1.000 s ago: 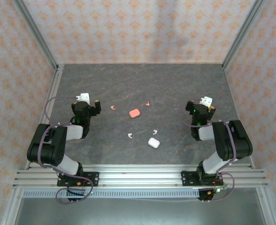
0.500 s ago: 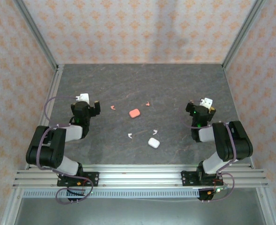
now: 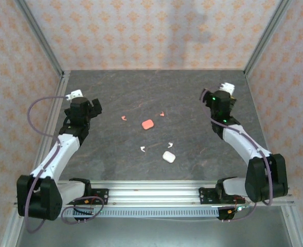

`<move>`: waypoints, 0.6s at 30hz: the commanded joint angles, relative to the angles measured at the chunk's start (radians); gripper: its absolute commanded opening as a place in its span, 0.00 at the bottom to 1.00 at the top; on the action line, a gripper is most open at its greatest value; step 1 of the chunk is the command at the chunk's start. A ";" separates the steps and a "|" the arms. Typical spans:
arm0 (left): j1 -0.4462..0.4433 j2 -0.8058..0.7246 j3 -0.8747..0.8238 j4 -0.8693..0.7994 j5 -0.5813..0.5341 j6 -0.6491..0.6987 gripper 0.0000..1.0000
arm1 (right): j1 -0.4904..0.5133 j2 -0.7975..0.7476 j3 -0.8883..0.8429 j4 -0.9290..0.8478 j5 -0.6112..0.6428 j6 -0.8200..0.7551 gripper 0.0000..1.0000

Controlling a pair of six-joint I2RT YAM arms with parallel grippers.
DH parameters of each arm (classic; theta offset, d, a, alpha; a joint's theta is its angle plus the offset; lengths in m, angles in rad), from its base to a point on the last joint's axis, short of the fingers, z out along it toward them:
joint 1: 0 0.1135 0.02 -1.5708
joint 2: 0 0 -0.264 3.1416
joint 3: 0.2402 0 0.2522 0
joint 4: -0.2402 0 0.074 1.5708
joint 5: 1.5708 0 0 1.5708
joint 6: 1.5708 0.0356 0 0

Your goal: Insert wireless bluetooth earbuds into charging case

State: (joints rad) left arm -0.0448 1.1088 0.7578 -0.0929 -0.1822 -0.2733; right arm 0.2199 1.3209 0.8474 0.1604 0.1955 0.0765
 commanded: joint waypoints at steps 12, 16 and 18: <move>0.006 -0.181 0.009 -0.410 0.219 -0.129 1.00 | 0.541 0.621 0.725 -0.872 -0.180 0.097 1.00; 0.005 -0.166 -0.030 -0.388 0.280 -0.126 1.00 | 0.550 0.713 0.809 -0.961 -0.230 0.117 1.00; 0.003 -0.151 -0.050 -0.371 0.303 -0.128 1.00 | 0.549 0.746 0.832 -0.984 -0.233 0.122 1.00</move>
State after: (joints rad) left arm -0.0448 0.9390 0.7406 -0.4416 0.0608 -0.3954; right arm 0.7807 2.0300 1.6318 -0.6868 -0.0189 0.1673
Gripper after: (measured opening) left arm 0.992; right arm 0.995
